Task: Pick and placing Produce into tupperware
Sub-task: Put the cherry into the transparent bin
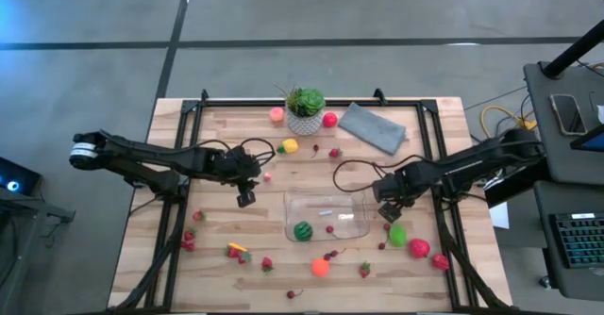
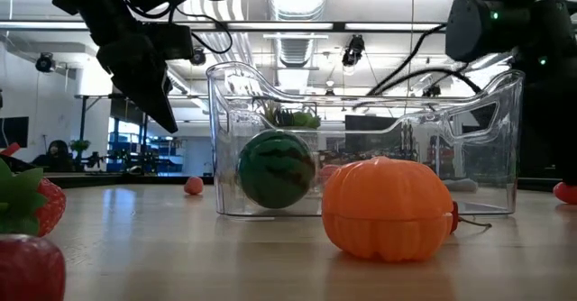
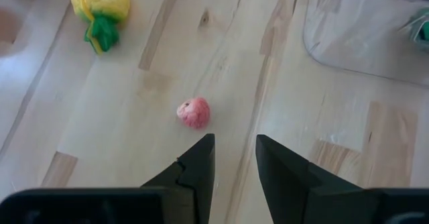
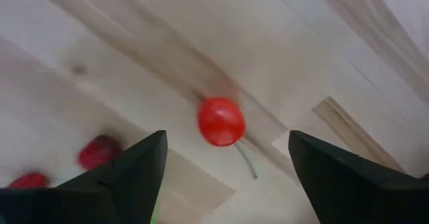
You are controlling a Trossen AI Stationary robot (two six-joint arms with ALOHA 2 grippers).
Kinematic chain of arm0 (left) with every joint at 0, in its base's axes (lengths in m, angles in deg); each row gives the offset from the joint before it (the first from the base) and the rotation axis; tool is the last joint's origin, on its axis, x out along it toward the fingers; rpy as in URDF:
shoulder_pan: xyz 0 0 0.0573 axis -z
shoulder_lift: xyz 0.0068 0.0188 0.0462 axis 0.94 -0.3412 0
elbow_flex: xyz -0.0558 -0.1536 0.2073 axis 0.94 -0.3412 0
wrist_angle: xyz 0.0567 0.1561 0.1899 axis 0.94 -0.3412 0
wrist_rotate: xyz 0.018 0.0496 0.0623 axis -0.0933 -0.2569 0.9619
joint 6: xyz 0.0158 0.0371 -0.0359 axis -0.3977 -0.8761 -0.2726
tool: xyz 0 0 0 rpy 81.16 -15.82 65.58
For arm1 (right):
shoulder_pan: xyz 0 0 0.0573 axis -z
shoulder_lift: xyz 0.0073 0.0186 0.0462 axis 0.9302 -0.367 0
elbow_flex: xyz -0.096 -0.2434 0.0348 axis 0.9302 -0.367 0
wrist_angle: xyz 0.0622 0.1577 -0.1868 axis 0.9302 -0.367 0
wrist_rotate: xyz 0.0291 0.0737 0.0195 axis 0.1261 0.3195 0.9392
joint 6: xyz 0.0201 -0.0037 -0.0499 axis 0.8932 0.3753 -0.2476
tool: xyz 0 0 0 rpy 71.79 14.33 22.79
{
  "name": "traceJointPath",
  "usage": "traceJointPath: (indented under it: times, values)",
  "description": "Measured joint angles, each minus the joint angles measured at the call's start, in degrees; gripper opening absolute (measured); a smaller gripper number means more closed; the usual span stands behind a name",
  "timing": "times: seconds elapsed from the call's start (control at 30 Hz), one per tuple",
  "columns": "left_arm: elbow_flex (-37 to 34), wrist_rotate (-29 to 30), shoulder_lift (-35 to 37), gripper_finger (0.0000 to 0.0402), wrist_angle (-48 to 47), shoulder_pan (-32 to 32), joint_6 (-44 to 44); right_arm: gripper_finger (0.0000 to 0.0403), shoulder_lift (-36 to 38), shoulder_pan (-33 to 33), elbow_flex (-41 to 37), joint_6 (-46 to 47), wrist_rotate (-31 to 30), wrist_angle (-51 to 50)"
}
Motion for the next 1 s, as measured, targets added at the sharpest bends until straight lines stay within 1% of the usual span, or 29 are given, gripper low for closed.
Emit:
traceJointPath:
  times: [0.17, 0.3, 0.57, 1.0]
  values:
    - [0.0, 0.0, 0.0, 0.0093, 0.0, 0.0, 0.1, 0.03, -4.0, 0.0, -0.6, -1.9, 0.0, 1.8]
    - [0.0, 0.0, 0.0, 0.0093, 0.0, 0.0, 0.4, 0.0285, -5.6, 0.0, -0.3, -3.7, 0.2, 3.0]
    - [0.0, 0.0, 0.0, 0.0093, 0.0, 0.0, 0.4, 0.0218, -5.1, 0.0, 0.1, -3.7, -1.3, 4.2]
    - [0.0, 0.0, 0.0, 0.0093, 0.0, 0.0, 0.4, 0.0118, -5.1, 0.0, 0.2, -3.0, -1.7, 4.8]
